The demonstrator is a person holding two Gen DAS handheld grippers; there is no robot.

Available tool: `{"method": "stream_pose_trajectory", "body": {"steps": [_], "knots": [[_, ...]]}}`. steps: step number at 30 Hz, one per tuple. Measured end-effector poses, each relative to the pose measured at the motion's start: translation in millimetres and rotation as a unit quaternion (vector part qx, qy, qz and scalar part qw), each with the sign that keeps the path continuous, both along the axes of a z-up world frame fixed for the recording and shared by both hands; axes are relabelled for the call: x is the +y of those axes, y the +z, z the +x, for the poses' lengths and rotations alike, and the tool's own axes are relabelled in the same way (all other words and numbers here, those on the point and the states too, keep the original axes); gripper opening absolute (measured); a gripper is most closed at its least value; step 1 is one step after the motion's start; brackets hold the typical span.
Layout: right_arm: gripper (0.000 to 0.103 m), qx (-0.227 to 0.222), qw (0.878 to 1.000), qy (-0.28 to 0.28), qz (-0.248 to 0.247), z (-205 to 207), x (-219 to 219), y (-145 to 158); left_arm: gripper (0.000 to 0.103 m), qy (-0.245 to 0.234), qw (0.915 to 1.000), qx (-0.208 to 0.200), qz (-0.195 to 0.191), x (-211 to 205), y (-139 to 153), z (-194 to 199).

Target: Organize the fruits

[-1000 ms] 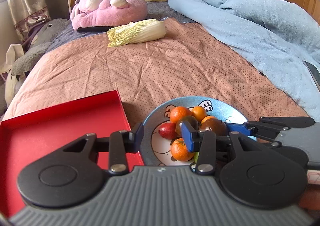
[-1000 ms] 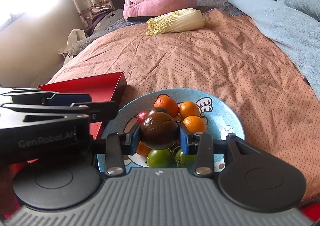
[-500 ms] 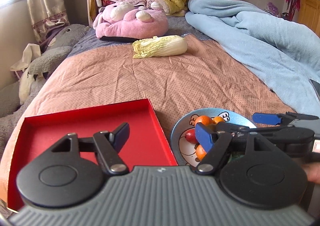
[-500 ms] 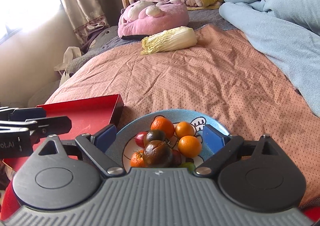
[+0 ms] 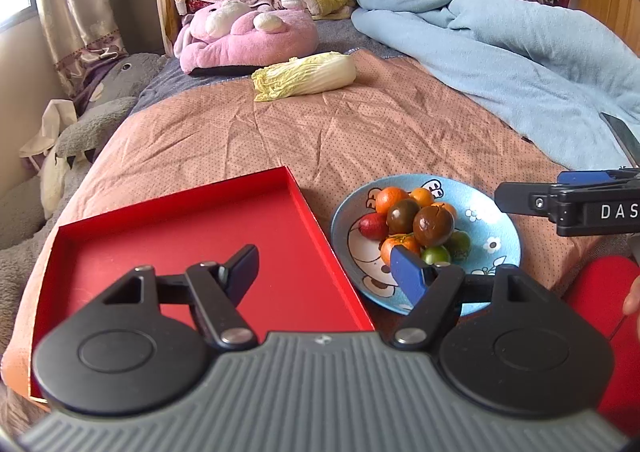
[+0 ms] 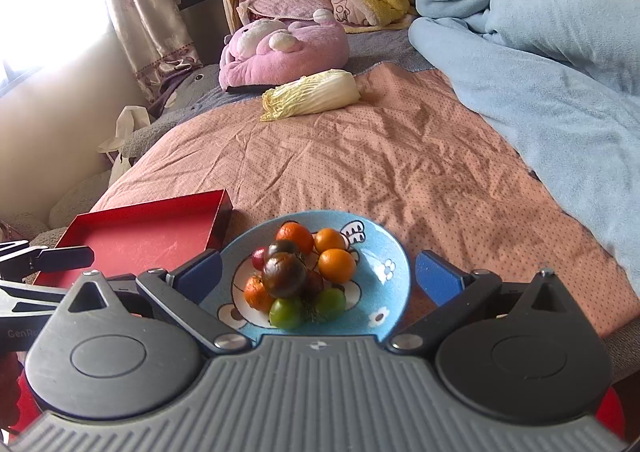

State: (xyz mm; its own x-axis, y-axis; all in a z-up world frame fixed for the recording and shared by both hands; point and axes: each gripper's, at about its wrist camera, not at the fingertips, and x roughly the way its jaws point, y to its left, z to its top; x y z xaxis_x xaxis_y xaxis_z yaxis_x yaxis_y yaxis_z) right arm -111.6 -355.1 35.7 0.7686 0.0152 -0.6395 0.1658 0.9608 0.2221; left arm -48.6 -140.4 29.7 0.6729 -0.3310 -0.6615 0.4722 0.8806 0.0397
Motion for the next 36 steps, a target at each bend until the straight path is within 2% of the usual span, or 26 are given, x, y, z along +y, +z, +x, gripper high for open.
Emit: {"method": "stream_pose_trajectory", "body": {"steps": [11,14,22,30,36], "knots": [[0.103,0.067,0.997,-0.018,-0.029,-39.1,-8.3,-14.8,0.074,0.001,0.9996,0.015,0.025,-13.3,-8.6,-15.1],[0.103,0.073,0.997,-0.011,-0.034,-39.1,-3.9,-17.3,0.074,-0.002,0.9992,0.03,0.026,-15.4,-13.1,-19.4],[0.103,0.087,0.995,0.021,-0.04,-30.9,14.7,-17.9,0.074,0.009,0.999,0.027,0.033,-15.7,-12.4,-27.0],[0.103,0.107,0.989,0.035,-0.091,-25.9,36.7,-23.5,0.074,0.012,0.999,0.029,0.032,-15.4,-15.8,-32.8],[0.103,0.118,0.987,0.033,-0.102,-19.2,39.8,-29.5,0.074,0.017,0.9987,0.028,0.038,-13.0,-18.0,-34.2]]}}
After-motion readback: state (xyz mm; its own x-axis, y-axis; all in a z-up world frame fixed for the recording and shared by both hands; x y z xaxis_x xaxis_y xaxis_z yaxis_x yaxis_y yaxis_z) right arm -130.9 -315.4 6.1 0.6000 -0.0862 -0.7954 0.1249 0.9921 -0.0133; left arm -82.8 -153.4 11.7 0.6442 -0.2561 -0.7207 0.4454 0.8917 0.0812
